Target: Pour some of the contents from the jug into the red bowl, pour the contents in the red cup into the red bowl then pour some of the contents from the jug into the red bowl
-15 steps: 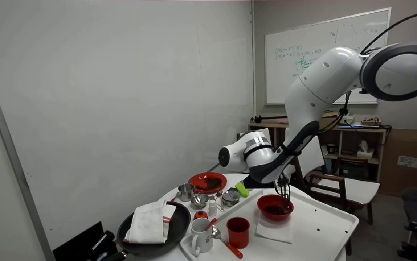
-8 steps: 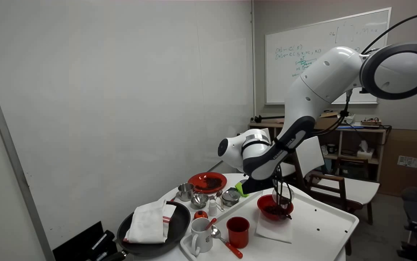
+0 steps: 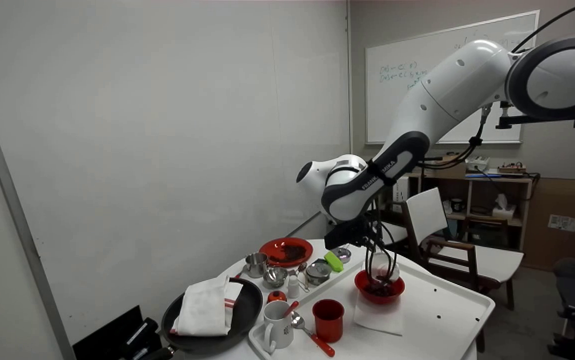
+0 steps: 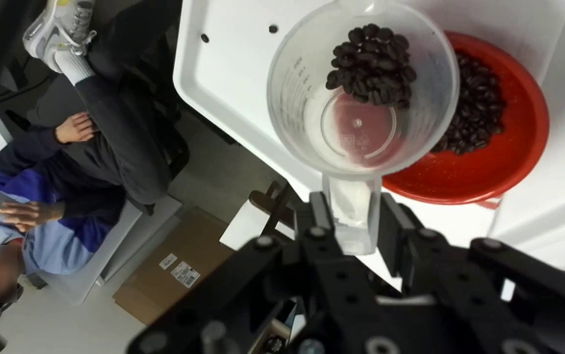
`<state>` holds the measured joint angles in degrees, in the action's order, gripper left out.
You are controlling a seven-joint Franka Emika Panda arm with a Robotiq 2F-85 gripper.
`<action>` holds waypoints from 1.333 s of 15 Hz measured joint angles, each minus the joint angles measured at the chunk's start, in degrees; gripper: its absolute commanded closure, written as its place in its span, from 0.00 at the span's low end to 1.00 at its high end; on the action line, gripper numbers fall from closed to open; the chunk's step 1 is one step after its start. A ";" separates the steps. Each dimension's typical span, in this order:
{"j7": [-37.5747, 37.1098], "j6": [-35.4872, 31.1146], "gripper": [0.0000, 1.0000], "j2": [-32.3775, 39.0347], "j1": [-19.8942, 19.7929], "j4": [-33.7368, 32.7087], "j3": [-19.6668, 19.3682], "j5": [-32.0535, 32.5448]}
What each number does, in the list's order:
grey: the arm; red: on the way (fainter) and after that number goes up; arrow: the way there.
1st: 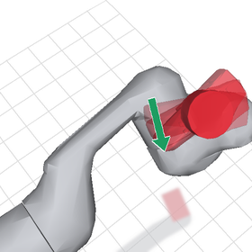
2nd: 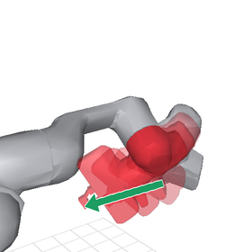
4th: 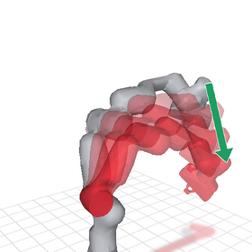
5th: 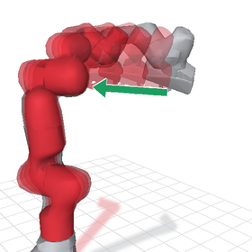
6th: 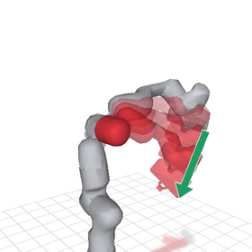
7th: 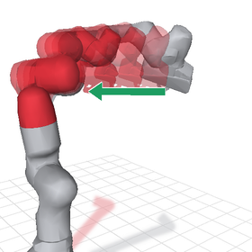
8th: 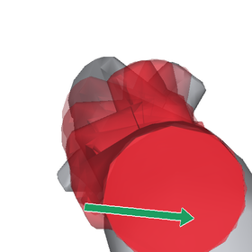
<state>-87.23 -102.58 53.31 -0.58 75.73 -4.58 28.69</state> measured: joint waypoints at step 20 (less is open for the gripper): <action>42.65 -1.95 0.91 -1.23 -0.40 6.49 3.53 -33.03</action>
<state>-44.58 -104.53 52.08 -0.97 82.22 -1.04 -4.35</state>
